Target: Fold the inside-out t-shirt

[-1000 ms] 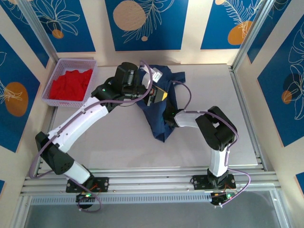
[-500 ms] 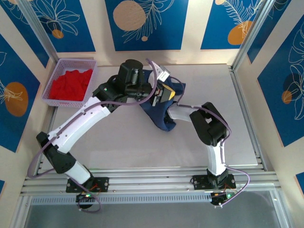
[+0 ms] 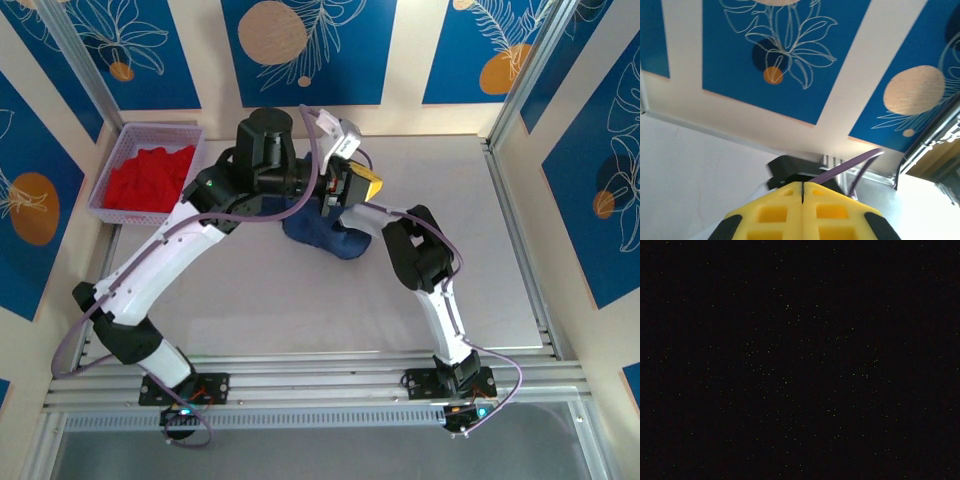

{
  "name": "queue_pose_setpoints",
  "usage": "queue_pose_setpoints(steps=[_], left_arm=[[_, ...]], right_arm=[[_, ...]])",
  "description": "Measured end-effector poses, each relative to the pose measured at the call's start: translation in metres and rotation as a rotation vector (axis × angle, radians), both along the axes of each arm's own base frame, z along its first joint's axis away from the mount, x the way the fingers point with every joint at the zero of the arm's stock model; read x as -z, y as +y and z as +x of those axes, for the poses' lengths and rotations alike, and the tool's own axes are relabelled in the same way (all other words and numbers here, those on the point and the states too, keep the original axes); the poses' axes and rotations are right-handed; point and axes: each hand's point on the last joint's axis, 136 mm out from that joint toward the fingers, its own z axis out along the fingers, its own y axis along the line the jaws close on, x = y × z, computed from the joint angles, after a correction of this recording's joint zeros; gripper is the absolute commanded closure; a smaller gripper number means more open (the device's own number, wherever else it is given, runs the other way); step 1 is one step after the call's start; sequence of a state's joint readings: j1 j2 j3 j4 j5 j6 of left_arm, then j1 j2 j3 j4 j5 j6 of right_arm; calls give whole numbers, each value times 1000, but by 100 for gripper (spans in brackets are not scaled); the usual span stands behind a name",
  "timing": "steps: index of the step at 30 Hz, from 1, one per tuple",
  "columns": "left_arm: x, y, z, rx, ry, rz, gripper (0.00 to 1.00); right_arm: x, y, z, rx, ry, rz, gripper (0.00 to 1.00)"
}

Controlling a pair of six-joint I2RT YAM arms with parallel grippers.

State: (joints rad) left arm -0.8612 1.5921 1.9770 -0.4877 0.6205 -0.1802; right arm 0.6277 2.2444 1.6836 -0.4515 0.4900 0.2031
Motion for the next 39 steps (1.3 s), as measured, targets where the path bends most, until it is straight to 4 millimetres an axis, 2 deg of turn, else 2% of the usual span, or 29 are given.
queue_pose_setpoints(steps=[4, 6, 8, 10, 13, 17, 20, 22, 28, 32, 34, 39], left_arm=[[-19, 4, -5, 7, -34, -34, 100], [-17, 5, -1, -20, -44, -23, 100], [-4, 9, 12, -98, -52, 20, 100], [30, 20, 31, -229, -51, 102, 97], [100, 47, 55, -402, -26, 270, 75], [177, 75, 66, -521, 27, 440, 49], [216, 83, 65, -541, 73, 506, 41], [230, 85, 67, -547, 95, 528, 39], [235, 75, 88, -552, 132, 474, 37], [246, 68, 97, -535, 167, 471, 41], [251, 65, 100, -526, 184, 473, 48], [257, 63, 106, -518, 206, 466, 71]], right_arm=[[0, -2, -4, 20, 36, 1, 31], [1, -2, -6, 23, 47, 9, 32], [3, -3, -6, 26, 50, 29, 32], [3, -4, -11, 20, 61, 55, 33], [4, -6, -24, 5, 97, 84, 33], [3, -9, -30, 0, 122, 126, 34], [2, -11, -34, 7, 139, 159, 34], [2, -11, -35, 11, 147, 174, 34], [1, -10, -36, 10, 154, 192, 34], [1, -11, -36, 10, 152, 193, 35], [1, -11, -36, 10, 152, 193, 35], [1, -11, -36, 10, 151, 194, 35]])
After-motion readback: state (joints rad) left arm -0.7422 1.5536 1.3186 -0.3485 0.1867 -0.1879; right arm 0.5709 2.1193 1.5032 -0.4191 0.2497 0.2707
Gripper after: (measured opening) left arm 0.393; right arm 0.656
